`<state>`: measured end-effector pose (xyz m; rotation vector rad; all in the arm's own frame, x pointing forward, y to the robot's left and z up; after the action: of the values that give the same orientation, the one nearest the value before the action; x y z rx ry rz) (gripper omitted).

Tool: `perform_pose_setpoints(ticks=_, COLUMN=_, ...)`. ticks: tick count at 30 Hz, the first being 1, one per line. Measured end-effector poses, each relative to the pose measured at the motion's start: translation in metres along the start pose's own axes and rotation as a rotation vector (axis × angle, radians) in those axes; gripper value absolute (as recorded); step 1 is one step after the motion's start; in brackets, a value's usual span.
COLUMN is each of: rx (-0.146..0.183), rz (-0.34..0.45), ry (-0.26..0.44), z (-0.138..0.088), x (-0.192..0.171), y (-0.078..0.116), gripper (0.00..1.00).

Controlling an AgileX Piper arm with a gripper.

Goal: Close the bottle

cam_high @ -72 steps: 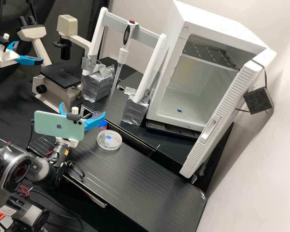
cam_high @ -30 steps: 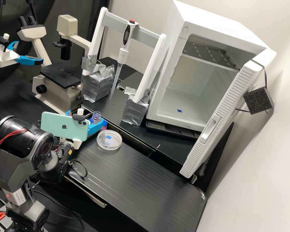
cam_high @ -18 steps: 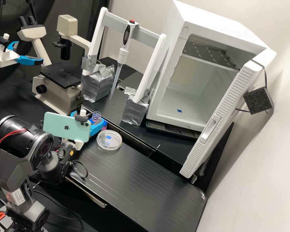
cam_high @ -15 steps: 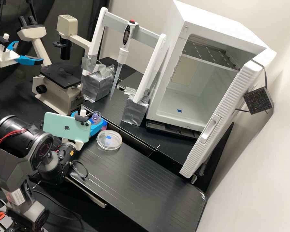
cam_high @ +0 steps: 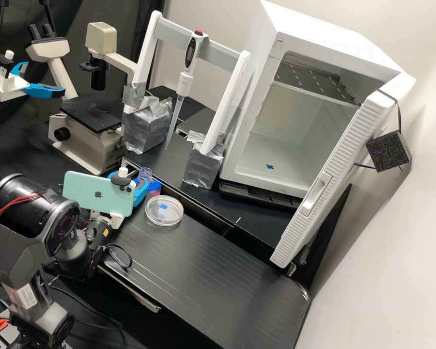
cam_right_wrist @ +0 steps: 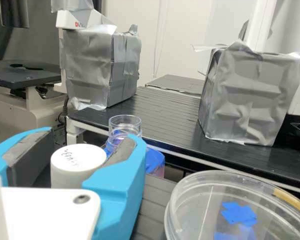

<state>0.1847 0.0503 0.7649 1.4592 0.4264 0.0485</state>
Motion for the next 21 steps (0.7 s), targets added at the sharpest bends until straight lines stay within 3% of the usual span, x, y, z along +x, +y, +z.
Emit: perform_pose_setpoints(ticks=21, rx=-0.003, rz=0.004, ry=0.017, z=-0.0034, x=-0.0006, y=0.0007, gripper=0.0)
